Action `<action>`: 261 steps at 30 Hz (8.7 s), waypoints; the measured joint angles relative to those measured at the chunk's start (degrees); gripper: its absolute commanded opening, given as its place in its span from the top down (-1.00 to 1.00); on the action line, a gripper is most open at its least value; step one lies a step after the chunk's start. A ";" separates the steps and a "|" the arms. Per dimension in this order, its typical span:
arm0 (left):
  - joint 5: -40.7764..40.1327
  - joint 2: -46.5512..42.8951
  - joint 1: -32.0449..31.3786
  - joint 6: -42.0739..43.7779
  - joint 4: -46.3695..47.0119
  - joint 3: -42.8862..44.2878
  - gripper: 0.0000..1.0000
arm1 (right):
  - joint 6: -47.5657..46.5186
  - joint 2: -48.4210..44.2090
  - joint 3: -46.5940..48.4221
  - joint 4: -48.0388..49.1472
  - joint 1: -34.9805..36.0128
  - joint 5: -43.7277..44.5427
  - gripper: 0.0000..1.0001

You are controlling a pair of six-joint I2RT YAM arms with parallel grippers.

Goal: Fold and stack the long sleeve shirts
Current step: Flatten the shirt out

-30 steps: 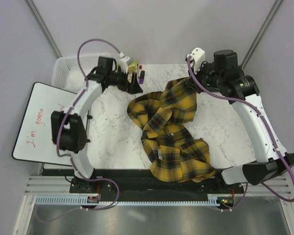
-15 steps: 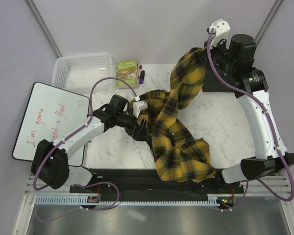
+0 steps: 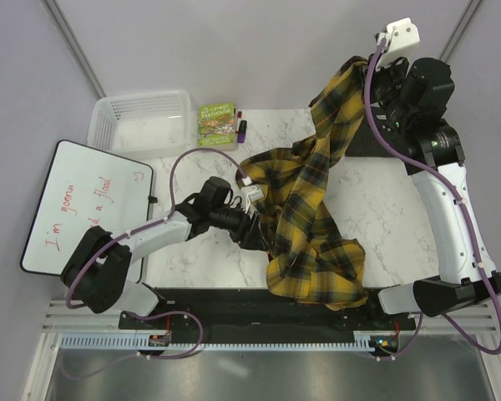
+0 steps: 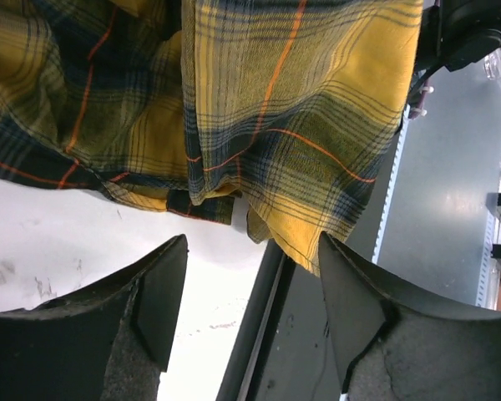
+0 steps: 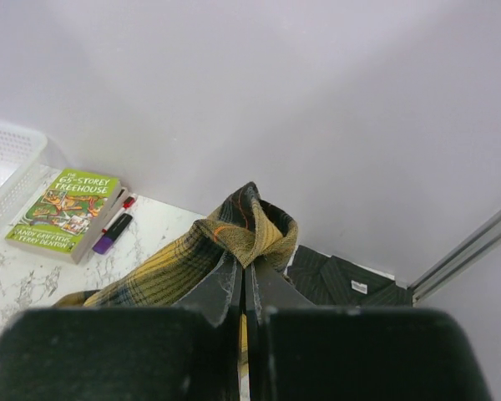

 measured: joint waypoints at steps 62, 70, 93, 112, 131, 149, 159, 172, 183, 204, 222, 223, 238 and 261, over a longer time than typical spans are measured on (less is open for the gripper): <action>-6.64 0.02 25.22 19.04 -27.15 33.05 0.96 | -5.11 -0.17 3.28 5.29 -2.45 9.09 1.00; -20.04 -4.59 18.49 30.84 -43.39 40.52 0.97 | -7.87 -6.95 -5.44 7.91 -3.80 11.37 1.00; -25.09 -19.93 7.52 38.14 -39.04 1.70 -0.32 | -12.39 -22.64 -43.15 -1.29 -4.76 2.19 1.00; -21.14 -20.02 7.37 47.91 -26.18 -7.82 -0.42 | -10.67 -20.63 -39.52 -1.75 -4.76 1.73 1.00; -18.88 -29.42 7.34 58.66 -31.08 -5.11 -0.39 | -9.92 -18.95 -36.74 -2.19 -4.81 1.55 1.00; -14.49 -21.09 10.43 62.64 -28.55 -10.03 -0.44 | -9.92 -18.12 -35.47 -2.45 -4.81 1.55 1.00; -21.14 -18.58 9.42 57.02 -22.34 -12.57 0.97 | -9.33 -17.94 -30.40 -4.57 -4.81 2.05 1.00; -39.67 -39.78 9.62 40.33 -34.25 23.58 0.96 | -5.57 -24.79 -7.82 -7.04 -4.81 10.67 1.00; -46.84 -38.07 9.73 40.37 -35.74 38.62 0.96 | -6.38 -27.47 -0.70 -2.45 -4.59 11.52 1.00; -44.13 16.31 23.34 36.17 -15.65 94.82 0.96 | -9.25 14.95 31.12 14.93 -9.75 15.45 1.00; -12.87 -54.23 24.04 57.16 -33.03 -3.74 0.29 | -38.71 -42.99 -48.24 -7.87 -10.08 -4.87 -0.09; -11.78 -55.32 24.04 59.49 -36.17 -5.97 0.20 | -41.42 -42.40 -50.58 -13.38 -10.08 -6.40 -0.40; -10.56 -43.76 24.04 66.79 -50.10 -3.63 -0.43 | -50.29 -27.76 -33.57 -42.82 -10.12 -17.16 -0.50; -21.40 -3.54 24.02 50.77 -30.40 5.62 -0.26 | -29.49 25.90 -21.49 -44.50 -12.63 -9.81 1.00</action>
